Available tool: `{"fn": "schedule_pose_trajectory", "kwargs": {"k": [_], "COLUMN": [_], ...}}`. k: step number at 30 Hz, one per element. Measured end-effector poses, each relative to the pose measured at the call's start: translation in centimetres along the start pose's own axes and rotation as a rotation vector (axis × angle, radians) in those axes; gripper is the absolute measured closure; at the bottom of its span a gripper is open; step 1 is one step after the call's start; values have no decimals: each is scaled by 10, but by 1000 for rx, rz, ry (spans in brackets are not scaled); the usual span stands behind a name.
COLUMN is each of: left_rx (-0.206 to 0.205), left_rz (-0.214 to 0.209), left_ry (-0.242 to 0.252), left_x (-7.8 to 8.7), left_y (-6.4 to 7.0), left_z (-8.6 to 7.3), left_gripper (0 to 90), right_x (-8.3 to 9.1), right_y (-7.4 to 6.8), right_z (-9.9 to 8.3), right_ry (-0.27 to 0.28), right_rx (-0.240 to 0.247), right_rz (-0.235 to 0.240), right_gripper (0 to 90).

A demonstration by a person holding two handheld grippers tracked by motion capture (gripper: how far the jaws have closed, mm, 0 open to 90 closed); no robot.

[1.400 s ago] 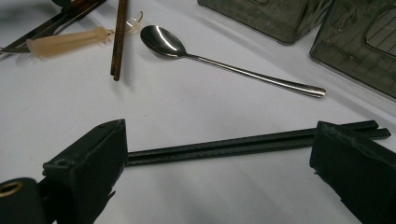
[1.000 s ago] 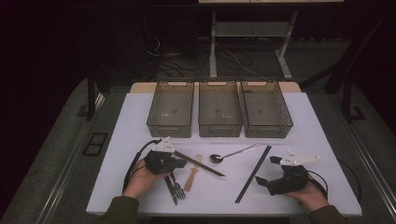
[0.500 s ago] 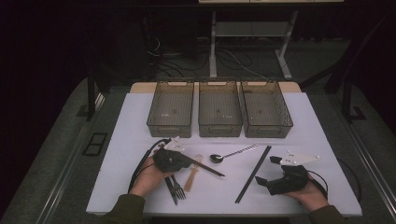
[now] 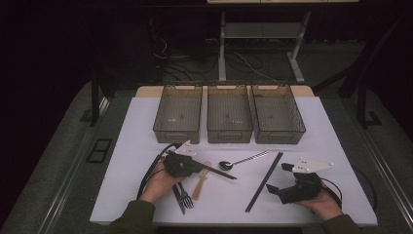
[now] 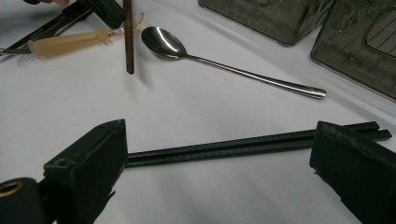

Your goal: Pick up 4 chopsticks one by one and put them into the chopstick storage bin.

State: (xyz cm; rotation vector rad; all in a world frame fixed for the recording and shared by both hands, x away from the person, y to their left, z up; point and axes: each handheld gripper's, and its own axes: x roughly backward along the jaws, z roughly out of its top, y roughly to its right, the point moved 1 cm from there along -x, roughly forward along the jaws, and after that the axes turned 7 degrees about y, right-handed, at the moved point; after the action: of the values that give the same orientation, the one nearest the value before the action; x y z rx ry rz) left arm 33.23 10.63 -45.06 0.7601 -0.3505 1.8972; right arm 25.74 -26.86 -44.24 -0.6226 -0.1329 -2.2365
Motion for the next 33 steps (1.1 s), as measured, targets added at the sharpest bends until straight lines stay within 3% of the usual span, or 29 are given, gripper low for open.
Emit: {"fn": "schedule_pose_trajectory", "kwargs": {"k": [33], "left_rx": [1], "left_rz": [10], "left_ry": [63], "left_x": [-7], "left_y": [-6], "left_z": [12], "left_gripper": [892], "right_x": [0], "right_y": [0], "right_z": [0], "right_ry": [-3], "right_rx": [-2], "right_rz": [0], "right_gripper": [44]}}
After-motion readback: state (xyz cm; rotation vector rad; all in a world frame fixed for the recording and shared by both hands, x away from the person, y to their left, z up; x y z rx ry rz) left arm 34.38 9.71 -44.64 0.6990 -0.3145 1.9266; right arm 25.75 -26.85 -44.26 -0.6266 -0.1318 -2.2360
